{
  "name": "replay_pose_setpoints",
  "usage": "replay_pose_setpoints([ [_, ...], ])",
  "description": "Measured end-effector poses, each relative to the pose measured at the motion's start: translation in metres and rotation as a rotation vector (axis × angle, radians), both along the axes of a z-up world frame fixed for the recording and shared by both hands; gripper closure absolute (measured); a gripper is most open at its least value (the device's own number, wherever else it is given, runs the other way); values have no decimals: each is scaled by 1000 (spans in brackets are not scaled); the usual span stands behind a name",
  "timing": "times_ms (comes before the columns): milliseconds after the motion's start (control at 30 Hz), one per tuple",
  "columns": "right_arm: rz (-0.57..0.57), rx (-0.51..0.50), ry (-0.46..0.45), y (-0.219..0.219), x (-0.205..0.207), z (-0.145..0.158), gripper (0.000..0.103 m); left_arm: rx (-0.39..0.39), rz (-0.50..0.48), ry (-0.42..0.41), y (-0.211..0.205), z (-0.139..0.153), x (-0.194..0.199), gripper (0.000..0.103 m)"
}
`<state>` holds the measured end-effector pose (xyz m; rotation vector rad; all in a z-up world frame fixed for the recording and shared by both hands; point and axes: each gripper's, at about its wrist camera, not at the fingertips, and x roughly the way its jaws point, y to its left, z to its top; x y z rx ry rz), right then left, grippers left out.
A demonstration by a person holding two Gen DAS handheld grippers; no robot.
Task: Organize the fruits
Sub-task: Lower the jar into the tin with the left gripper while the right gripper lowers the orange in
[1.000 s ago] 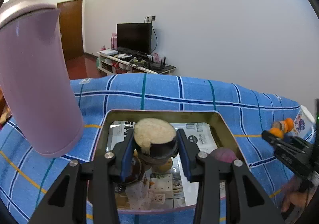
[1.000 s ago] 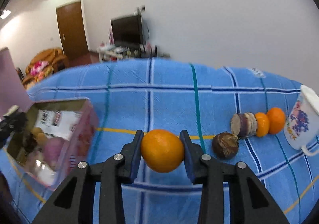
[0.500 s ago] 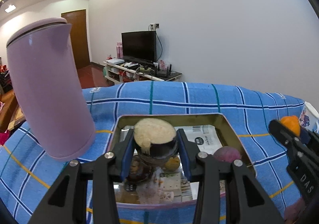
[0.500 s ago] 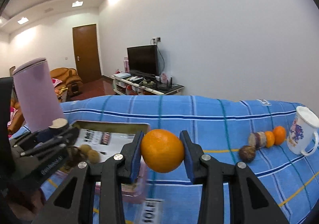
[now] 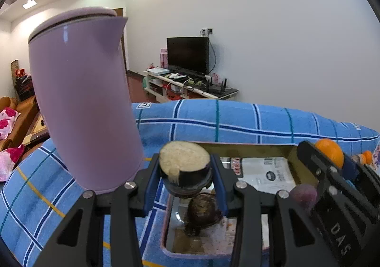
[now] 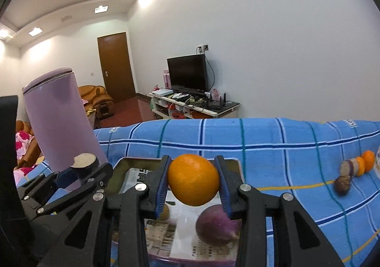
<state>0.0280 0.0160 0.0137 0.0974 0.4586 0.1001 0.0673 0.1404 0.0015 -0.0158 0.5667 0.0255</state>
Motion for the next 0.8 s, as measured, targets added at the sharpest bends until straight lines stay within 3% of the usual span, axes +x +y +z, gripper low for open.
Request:
replay_pose_setpoints([
  [333, 10, 6, 41, -10, 11, -10, 63, 50, -25, 6, -14, -9, 7, 60],
  [633, 34, 20, 137, -11, 28, -26, 63, 28, -38, 80, -14, -23, 18, 60],
  [800, 42, 34, 162, -13, 33, -32, 63, 41, -40, 78, -16, -23, 17, 60],
])
